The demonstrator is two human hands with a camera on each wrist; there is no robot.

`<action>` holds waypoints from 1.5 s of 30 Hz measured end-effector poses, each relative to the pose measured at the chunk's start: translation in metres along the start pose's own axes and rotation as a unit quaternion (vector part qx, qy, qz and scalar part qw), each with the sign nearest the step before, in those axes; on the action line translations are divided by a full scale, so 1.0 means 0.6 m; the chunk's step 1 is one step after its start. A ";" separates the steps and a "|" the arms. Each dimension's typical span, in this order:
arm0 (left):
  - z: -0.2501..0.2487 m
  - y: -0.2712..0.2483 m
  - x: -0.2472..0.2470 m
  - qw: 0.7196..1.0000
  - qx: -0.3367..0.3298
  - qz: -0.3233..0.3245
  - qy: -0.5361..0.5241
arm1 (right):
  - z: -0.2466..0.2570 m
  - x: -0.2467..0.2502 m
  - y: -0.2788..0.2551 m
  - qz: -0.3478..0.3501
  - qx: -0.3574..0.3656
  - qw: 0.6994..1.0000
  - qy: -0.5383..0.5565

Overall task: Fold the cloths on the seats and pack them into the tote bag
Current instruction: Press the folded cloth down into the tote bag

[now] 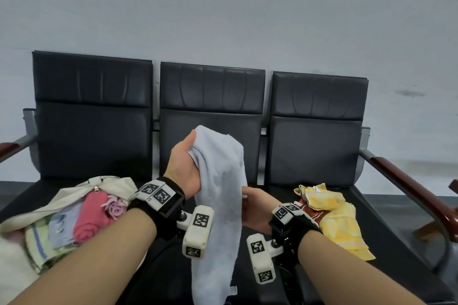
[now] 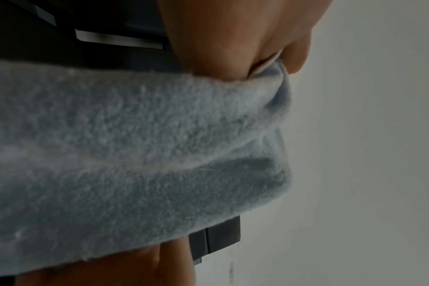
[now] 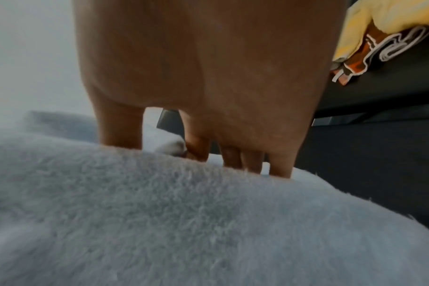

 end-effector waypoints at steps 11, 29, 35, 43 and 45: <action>-0.004 0.001 0.003 1.000 -0.008 -0.015 0.003 | -0.009 -0.039 -0.018 0.009 -0.013 0.997 0.069; -0.042 0.000 0.158 0.867 -0.039 -0.226 0.442 | 0.191 0.131 -0.026 -0.305 0.142 0.935 -0.113; -0.065 0.016 0.179 0.923 -0.062 -0.253 0.281 | 0.216 0.137 -0.062 -0.335 0.148 0.927 -0.078; -0.081 0.015 0.188 0.897 -0.070 -0.349 0.262 | 0.219 0.151 -0.079 -0.342 0.165 0.925 0.009; -0.087 0.005 0.185 0.886 -0.082 -0.360 0.280 | 0.226 0.155 -0.084 -0.360 0.180 0.915 0.004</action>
Point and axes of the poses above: each hand's wrist, its own y-axis towards the middle knuckle, its own x-axis out of the back of the hand, z = x × y, the point moved 6 cm from there along y, towards the middle knuckle, and after that the axes turned 9 degrees about -z, right-handed, at the moved point
